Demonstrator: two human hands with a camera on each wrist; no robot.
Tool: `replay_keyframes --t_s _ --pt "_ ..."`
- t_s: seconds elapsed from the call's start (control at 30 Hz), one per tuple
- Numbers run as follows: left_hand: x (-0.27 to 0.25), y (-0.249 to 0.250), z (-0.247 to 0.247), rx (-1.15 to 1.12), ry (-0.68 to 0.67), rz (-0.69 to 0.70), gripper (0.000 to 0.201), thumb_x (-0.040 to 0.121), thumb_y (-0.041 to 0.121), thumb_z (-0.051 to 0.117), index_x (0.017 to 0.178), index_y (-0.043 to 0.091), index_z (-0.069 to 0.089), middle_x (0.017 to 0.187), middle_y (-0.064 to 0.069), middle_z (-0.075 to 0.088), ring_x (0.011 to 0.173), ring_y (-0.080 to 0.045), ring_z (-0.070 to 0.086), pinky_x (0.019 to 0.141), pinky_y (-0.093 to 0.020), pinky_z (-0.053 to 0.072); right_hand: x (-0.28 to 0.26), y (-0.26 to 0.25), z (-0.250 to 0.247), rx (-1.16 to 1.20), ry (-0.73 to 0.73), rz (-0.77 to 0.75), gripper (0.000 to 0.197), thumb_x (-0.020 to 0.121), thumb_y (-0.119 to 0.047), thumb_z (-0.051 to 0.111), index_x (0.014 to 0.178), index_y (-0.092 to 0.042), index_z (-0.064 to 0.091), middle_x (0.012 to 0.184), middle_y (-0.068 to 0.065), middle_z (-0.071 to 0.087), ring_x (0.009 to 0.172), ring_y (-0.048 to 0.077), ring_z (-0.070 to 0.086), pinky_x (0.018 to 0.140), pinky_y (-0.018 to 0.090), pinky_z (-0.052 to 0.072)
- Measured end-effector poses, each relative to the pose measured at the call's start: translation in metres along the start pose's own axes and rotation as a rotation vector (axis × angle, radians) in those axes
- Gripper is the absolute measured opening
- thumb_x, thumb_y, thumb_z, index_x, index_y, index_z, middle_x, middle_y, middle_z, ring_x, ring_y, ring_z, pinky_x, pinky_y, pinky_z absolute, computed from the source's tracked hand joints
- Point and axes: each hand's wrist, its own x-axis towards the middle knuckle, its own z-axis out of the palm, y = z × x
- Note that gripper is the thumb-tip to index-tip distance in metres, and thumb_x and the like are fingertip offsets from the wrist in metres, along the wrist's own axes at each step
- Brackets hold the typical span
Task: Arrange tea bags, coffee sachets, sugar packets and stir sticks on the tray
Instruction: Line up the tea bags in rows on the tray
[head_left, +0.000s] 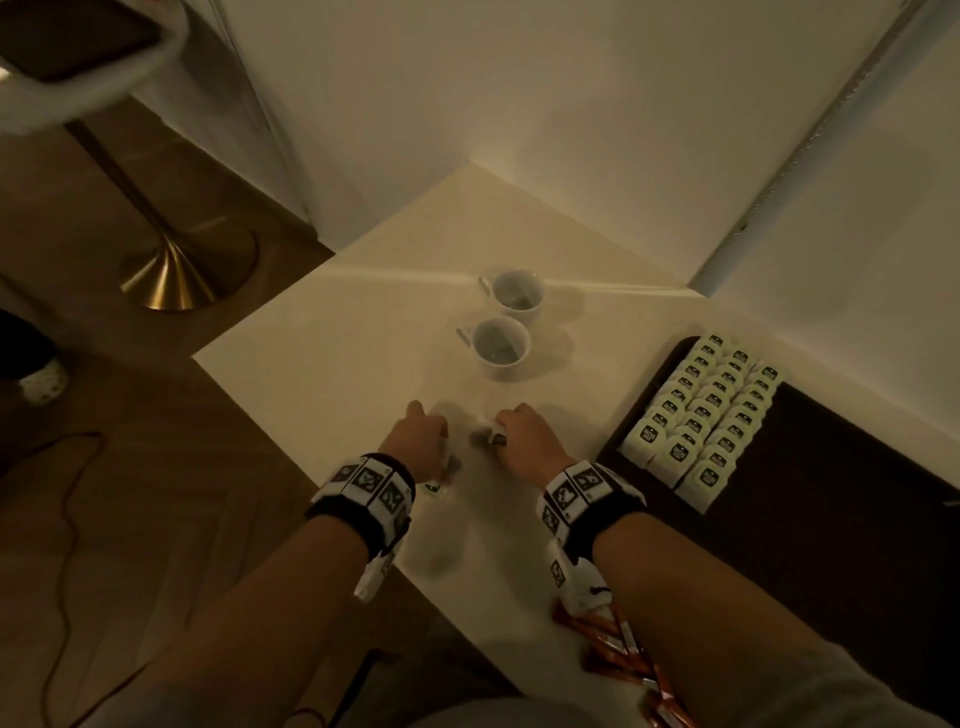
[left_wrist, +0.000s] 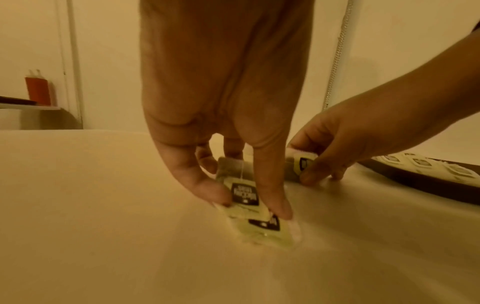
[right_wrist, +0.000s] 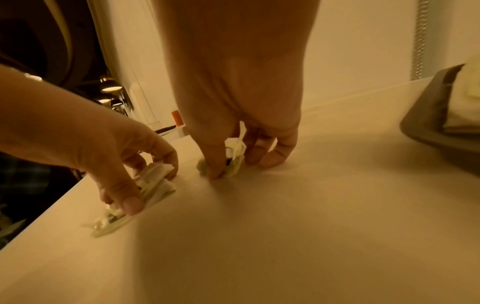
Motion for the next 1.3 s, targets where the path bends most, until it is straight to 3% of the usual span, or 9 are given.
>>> replay_keyframes --t_s 0.2,0.33,0.47,0.57,0.8,0.93,1.07,1.17,1.3 --pt "0.0 0.008 -0.005 0.068 -0.011 0.012 0.029 0.082 0.027 0.068 0.106 0.016 0.055 0.111 -0.004 0.059 0.097 -0.025 0.056 0.079 -0.032 0.047 -0.021 0.013 -0.032 0.253 0.025 0.017 0.015 0.087 -0.015 0.063 0.095 -0.002 0.063 0.087 0.011 0.061 0.081 0.024 0.056 0.067 0.027 0.039" --pt "-0.001 0.025 -0.015 -0.44 -0.079 0.098 0.015 0.088 0.011 0.063 0.102 0.008 0.059 0.097 -0.009 0.059 0.071 -0.016 0.055 0.054 -0.021 0.05 -0.044 0.025 -0.072 0.506 0.055 0.079 0.009 0.093 -0.011 0.054 0.101 -0.01 0.058 0.079 0.004 0.059 0.07 0.015 0.056 0.063 0.025 0.05" --pt "-0.011 0.06 -0.027 -1.138 -0.222 0.187 0.02 0.091 0.007 0.06 0.11 0.003 0.055 0.106 -0.013 0.064 0.086 -0.016 0.065 0.069 -0.022 0.057 -0.077 0.034 -0.126 0.716 0.216 0.039 0.013 0.089 -0.003 0.059 0.091 -0.014 0.053 0.075 0.002 0.064 0.059 0.005 0.059 0.054 0.015 0.049" --pt "-0.017 0.091 -0.029 -1.351 -0.307 0.228 0.029 0.089 0.015 0.062 0.116 0.006 0.059 0.111 -0.01 0.068 0.096 -0.016 0.067 0.075 -0.026 0.057 -0.096 0.039 -0.164 0.755 0.287 0.002 0.013 0.088 -0.003 0.061 0.09 -0.014 0.056 0.077 0.008 0.066 0.062 0.008 0.061 0.059 0.02 0.053" --pt "-0.031 0.159 -0.031 -1.694 -0.516 0.234 0.018 0.096 0.0 0.041 0.107 0.006 0.055 0.098 -0.016 0.072 0.095 -0.028 0.07 0.049 -0.016 0.053 -0.131 0.047 -0.231 0.634 0.356 -0.047 0.015 0.093 -0.01 0.056 0.105 -0.01 0.063 0.091 0.015 0.061 0.066 0.008 0.06 0.06 0.02 0.051" --pt "-0.035 0.181 -0.039 -1.697 -0.522 0.327 0.029 0.095 -0.001 0.042 0.105 0.023 0.056 0.095 -0.009 0.073 0.089 -0.032 0.07 0.056 -0.024 0.057 -0.145 0.049 -0.26 0.391 0.451 -0.057 0.016 0.084 -0.014 0.069 0.098 -0.016 0.062 0.084 0.004 0.067 0.069 0.013 0.064 0.065 0.024 0.052" --pt "-0.042 0.198 -0.049 -1.491 -0.418 0.432 0.006 0.094 0.02 0.054 0.093 0.023 0.059 0.087 -0.002 0.067 0.085 -0.023 0.065 0.051 -0.022 0.051 -0.154 0.04 -0.28 0.174 0.487 -0.127 0.006 0.082 -0.021 0.071 0.085 -0.024 0.066 0.077 -0.013 0.065 0.069 -0.007 0.058 0.066 0.005 0.041" --pt "-0.046 0.207 -0.055 -1.353 -0.322 0.509 0.017 0.088 0.023 0.06 0.071 0.025 0.062 0.066 0.006 0.063 0.064 -0.012 0.061 0.042 -0.018 0.042 -0.157 0.031 -0.29 0.041 0.497 -0.14 0.006 0.083 -0.026 0.069 0.088 -0.025 0.073 0.078 -0.016 0.064 0.066 -0.009 0.054 0.063 0.004 0.038" --pt "-0.055 0.216 -0.062 -1.24 -0.223 0.674 0.021 0.083 0.019 0.064 0.102 0.027 0.067 0.054 0.005 0.056 0.04 -0.007 0.048 0.035 -0.016 0.031 -0.16 0.02 -0.297 0.0 0.492 -0.202 0.009 0.081 -0.029 0.071 0.088 -0.025 0.074 0.079 -0.013 0.067 0.065 -0.002 0.056 0.062 0.007 0.039"
